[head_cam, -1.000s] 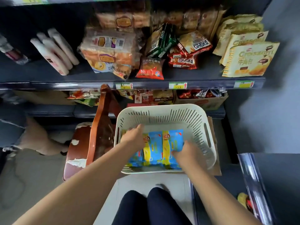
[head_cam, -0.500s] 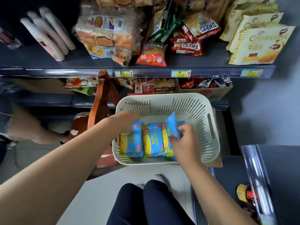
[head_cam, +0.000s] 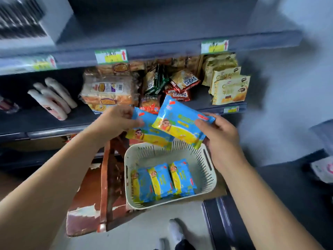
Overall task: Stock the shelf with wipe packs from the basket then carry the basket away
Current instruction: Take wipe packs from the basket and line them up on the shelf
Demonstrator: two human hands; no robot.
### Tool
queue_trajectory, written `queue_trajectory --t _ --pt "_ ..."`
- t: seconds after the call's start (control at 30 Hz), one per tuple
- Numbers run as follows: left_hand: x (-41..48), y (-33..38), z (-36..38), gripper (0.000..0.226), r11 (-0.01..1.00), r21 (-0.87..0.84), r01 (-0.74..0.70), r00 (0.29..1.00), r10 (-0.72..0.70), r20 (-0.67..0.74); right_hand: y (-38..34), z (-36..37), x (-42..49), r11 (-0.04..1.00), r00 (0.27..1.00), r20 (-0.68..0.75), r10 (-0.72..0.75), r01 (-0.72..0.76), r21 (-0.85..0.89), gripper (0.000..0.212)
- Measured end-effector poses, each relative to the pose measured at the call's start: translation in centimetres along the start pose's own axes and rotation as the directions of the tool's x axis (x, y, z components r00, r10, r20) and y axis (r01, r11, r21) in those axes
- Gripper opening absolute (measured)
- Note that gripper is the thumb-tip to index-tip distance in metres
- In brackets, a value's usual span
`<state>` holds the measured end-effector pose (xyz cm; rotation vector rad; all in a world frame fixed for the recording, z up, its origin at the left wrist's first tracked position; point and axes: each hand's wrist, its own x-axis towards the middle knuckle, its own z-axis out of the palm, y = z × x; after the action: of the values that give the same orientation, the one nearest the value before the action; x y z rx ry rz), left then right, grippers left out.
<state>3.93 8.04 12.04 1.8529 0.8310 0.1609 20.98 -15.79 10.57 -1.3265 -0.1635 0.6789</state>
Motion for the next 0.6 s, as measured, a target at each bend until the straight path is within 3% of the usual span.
queue_trajectory --t 0.13,0.23,0.3,0.6 --pt "-1.5 4.7 -0.7 0.01 0.979 -0.161 -0.121 0.993 0.122 -0.005 -4.9 2.5 -2.1 0.997 0.998 -0.002 -0.057 0.057 0.049 0.014" --pt "-2.3 7.7 -0.6 0.028 0.96 -0.197 -0.197 0.976 0.211 0.048 -8.2 2.9 -4.6 0.992 0.993 -0.037 -0.112 0.114 0.06 0.011" --pt "-2.9 9.6 -0.6 0.009 0.947 -0.204 -0.249 0.961 0.267 0.066 -10.3 2.9 -6.5 0.982 0.982 -0.064 -0.177 0.18 0.053 0.009" --pt "-5.9 18.6 5.1 0.017 0.865 -0.296 -0.405 0.836 0.481 0.262 -16.1 -2.2 -16.4 0.918 0.855 -0.385 -0.347 0.394 0.047 0.018"
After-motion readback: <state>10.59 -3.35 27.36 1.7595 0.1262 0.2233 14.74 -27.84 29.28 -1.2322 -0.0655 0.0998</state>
